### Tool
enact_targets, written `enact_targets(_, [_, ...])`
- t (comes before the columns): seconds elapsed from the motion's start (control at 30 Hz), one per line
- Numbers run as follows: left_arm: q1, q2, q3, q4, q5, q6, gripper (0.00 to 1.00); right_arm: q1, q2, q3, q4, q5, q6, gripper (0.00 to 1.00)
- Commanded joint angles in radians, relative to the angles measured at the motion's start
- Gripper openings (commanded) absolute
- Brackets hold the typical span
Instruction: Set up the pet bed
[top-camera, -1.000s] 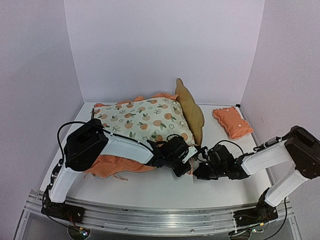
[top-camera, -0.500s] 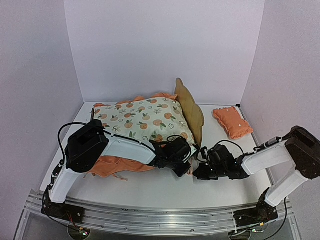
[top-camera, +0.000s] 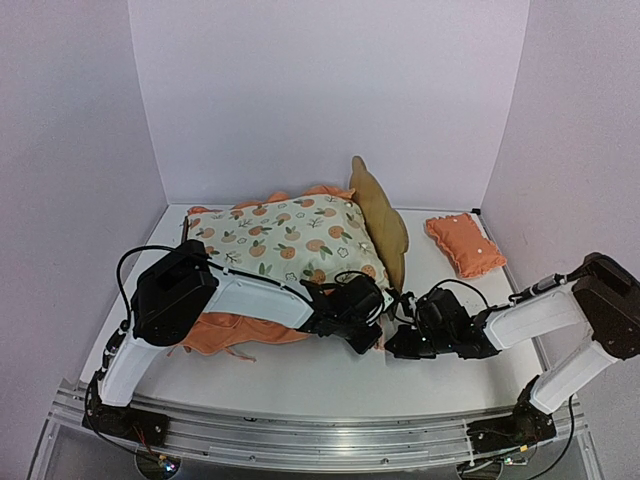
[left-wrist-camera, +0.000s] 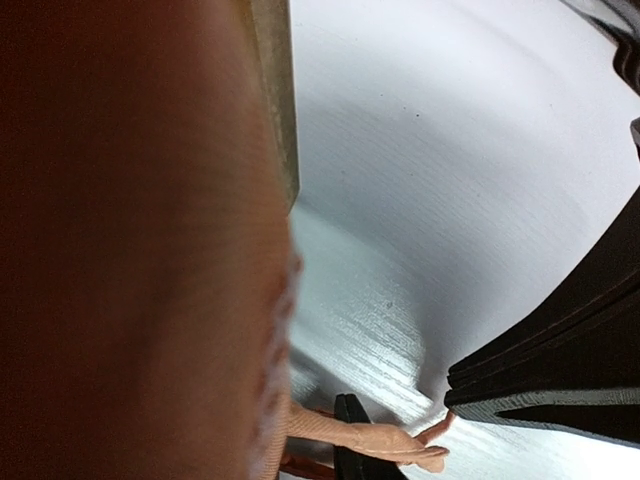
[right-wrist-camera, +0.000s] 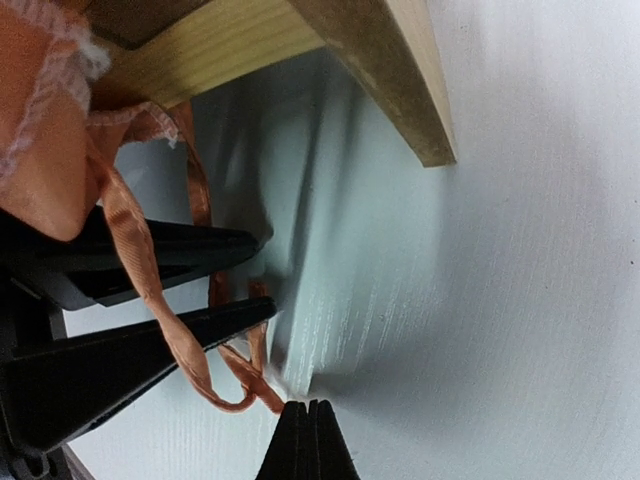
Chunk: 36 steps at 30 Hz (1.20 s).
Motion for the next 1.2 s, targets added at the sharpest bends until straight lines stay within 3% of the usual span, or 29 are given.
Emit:
enact_targets(0.0, [-0.017,0.037,0.01,-0.101,0.082,-0.043,0.12,0.003,-0.013,0.024,0.024,-0.009,-0.016,0.0])
enact_targets(0.13, [-0.017,0.046,0.023,-0.135,0.115,-0.073,0.0,0.003,-0.01,0.024,0.029,-0.001,-0.02,0.0])
enact_targets(0.43, [0.026,-0.024,0.063,-0.151,0.168,-0.071,0.0,0.0,-0.007,0.031,0.029,0.005,-0.041,0.0])
enact_targets(1.17, [0.081,-0.222,-0.019,-0.034,0.156,0.235,0.0,-0.003,0.045,0.069,0.03,0.002,-0.069,0.0])
